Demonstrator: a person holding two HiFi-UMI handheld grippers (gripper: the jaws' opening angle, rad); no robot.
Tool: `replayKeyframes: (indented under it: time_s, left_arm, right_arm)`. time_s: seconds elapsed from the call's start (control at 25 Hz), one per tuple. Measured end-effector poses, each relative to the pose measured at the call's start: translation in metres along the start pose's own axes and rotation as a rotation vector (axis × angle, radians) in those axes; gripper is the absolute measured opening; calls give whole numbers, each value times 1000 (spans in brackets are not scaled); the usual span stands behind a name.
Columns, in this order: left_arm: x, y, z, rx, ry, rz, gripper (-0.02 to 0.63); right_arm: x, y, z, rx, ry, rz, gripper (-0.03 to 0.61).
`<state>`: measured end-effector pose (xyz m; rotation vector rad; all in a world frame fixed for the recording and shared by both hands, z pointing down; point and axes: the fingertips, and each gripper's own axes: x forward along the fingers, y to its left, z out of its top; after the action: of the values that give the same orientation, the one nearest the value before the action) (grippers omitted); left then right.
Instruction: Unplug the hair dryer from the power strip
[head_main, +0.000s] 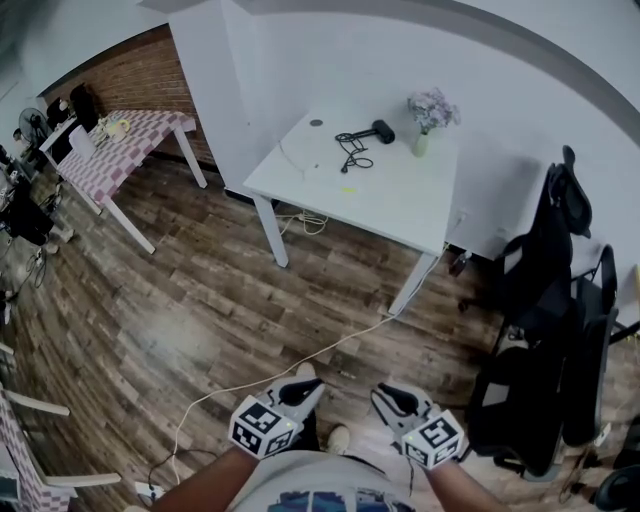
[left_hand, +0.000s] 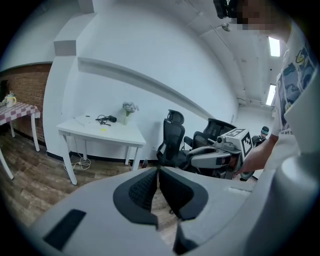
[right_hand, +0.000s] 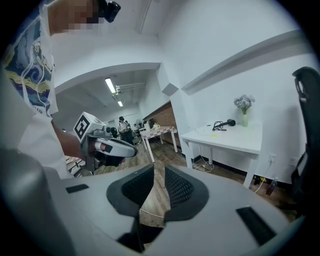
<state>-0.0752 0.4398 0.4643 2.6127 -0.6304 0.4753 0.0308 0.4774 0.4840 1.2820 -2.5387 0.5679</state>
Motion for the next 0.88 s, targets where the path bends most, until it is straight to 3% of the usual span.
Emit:
replayKeyframes:
  time_s: [0.32,0.64,0.88]
  left_arm:
    - [43,84,42,1,-18,-37,5]
    - [76,186,102,15,-14,-63,5]
    - [91,250,125,23,5,-86,5]
  right_arm:
    - [67,-55,46,-36,-45,-23,67]
    - [162,-110,111,-29,-38,-32,123]
    - [232,-134,148,-46,-23,-38,140]
